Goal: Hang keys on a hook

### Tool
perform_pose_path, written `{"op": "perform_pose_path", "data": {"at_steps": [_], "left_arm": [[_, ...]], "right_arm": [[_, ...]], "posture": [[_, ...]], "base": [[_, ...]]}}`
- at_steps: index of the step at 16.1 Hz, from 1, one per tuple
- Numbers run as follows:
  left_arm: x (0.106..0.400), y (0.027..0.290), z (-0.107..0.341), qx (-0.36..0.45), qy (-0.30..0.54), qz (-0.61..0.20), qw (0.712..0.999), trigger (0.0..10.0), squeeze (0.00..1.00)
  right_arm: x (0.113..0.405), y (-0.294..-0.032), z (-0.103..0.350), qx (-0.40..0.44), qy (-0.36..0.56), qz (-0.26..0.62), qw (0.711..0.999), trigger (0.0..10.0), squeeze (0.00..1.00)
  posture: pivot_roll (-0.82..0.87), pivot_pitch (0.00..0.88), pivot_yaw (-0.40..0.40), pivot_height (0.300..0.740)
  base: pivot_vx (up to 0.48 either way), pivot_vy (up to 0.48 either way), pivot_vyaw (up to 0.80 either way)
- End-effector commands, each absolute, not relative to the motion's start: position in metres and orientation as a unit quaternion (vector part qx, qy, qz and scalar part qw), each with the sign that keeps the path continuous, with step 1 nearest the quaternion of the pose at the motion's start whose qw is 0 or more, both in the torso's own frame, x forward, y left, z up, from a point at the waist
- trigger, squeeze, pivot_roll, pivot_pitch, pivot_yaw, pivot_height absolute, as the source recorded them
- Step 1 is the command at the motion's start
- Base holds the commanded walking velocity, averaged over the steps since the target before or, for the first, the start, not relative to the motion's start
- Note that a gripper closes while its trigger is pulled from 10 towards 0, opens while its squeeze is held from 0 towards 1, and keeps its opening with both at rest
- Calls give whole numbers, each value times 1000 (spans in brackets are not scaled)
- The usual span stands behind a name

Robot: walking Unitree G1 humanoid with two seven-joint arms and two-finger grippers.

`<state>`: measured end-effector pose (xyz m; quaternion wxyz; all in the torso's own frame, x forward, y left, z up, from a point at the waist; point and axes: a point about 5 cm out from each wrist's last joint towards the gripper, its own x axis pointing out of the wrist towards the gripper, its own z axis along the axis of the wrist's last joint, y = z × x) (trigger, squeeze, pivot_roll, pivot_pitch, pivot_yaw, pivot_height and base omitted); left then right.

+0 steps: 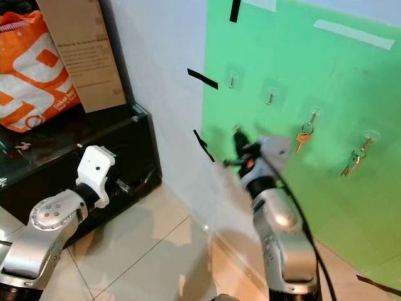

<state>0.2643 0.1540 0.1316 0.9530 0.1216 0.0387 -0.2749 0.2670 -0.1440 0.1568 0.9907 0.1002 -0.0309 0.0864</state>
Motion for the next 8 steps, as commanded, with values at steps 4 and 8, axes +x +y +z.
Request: {"op": "perform_pose_path", "data": {"at_steps": [4,8], "left_arm": [[267,151,141,128,19,-295,947,10000,0],[267,149,142,127,18,-298,946,10000,0]], "right_arm": [[271,-149,179,113,-91,63,987,10000,0],[275,-148,189,112,-113,56,986,10000,0]], "posture": [[-56,0,27,740],[-51,0,23,740]], "base": [[0,0,0],[0,0,0]]}}
